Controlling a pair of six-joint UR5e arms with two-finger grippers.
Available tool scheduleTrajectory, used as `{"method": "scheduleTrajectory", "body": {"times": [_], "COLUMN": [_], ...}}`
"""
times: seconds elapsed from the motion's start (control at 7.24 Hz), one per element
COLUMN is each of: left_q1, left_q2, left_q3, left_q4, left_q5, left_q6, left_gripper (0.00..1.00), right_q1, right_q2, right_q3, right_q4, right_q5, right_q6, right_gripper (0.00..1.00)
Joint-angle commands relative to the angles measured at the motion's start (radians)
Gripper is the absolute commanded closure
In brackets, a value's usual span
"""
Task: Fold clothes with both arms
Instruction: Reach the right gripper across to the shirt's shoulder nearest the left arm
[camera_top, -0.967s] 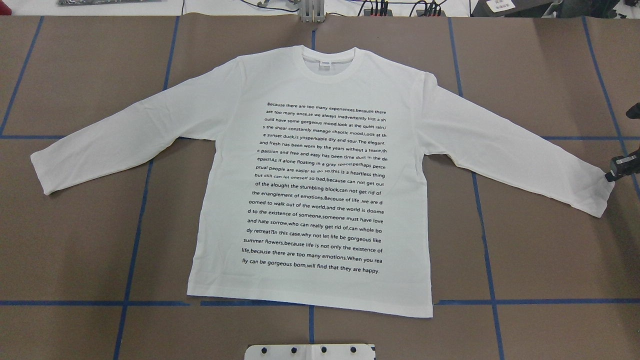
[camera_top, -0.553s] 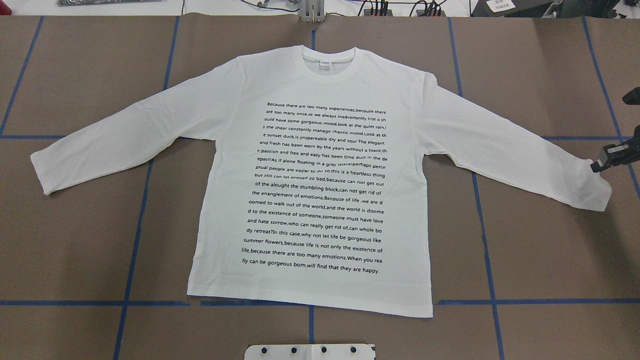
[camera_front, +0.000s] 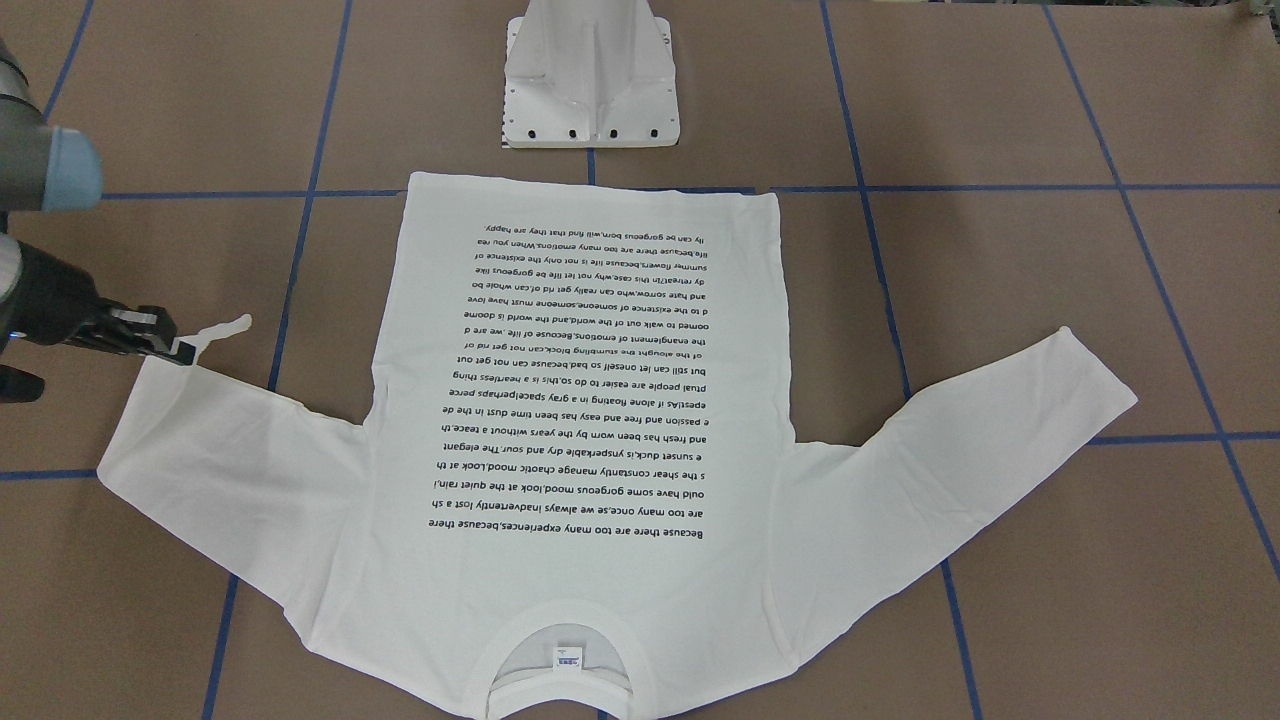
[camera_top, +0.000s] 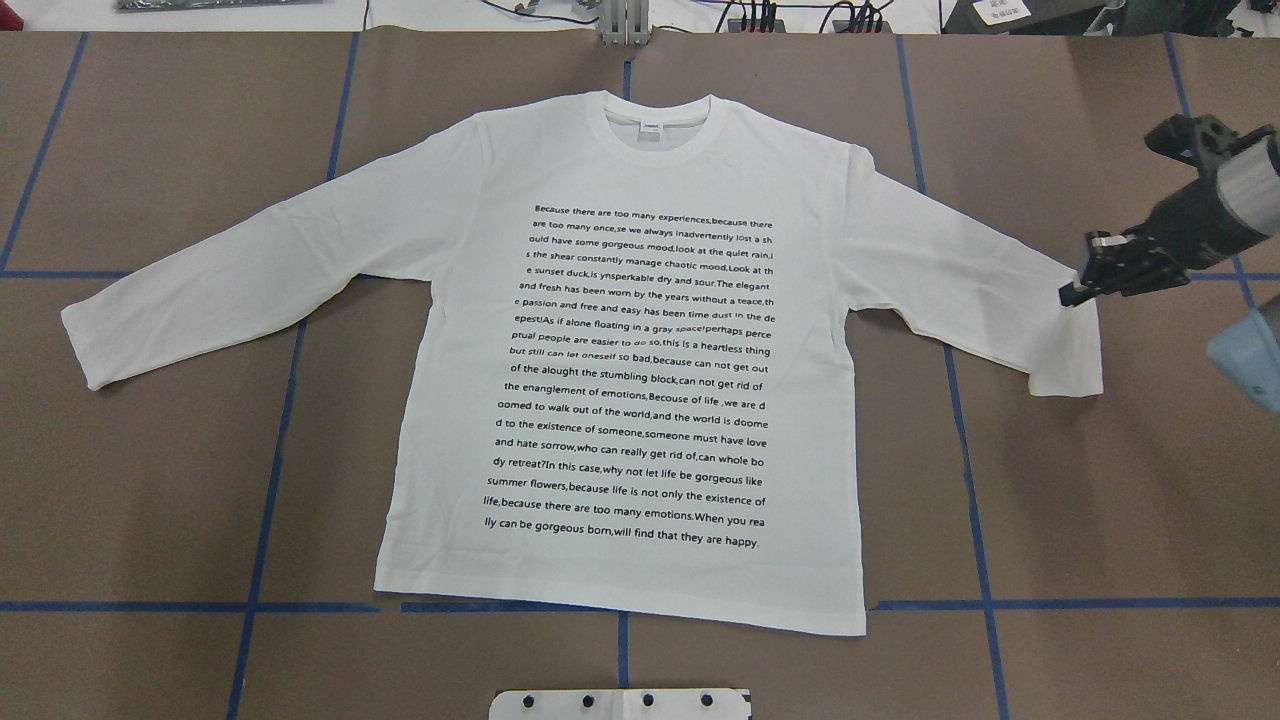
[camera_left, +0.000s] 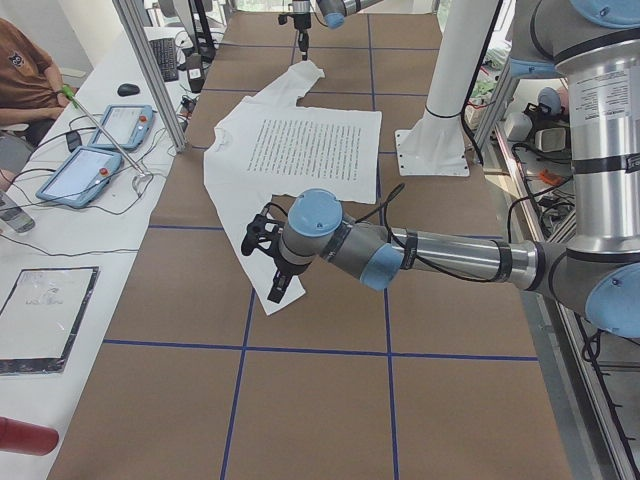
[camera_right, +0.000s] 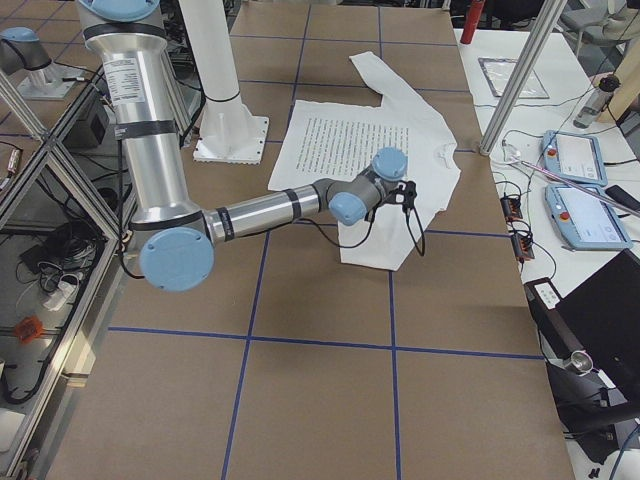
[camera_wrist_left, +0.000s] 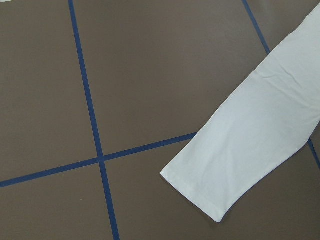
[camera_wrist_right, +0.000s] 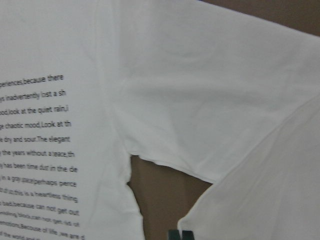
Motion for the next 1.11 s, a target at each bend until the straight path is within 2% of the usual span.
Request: {"method": "scheduleTrajectory", "body": {"times": [0.0,0.28,0.41,0.55,0.69,0.97], "left_q1": [0.000,0.000,0.000,0.000,0.000,0.000], "left_q2": [0.000,0.003,0.005,0.005,0.006,0.006], "left_q3": [0.007,0.010,0.013,0.018,0.019,0.018], "left_q4": [-0.001,-0.002,-0.002,-0.002,-0.002,-0.002], "left_q5": [0.000,0.000,0.000,0.001,0.001,0.001], "left_q6": [0.001,0.001,0.003,0.006,0.006,0.006], "left_gripper": [0.00,0.00,0.00,0.00,0.00,0.00], "right_q1": [-0.121,-0.193,-0.255,-0.321,-0.381,-0.420], "right_q2": [0.305,0.496,0.554,0.637,0.726,0.791], "right_q3": [-0.089,-0.180,-0.197,-0.250,-0.351,-0.434], "right_q4": [-0.006,-0.005,-0.005,-0.003,0.000,0.004], "right_q5": [-0.079,-0.165,-0.234,-0.347,-0.419,-0.463], "right_q6": [0.336,0.467,0.509,0.550,0.561,0.550], "right_gripper": [1.00,1.00,1.00,1.00,1.00,1.00]}}
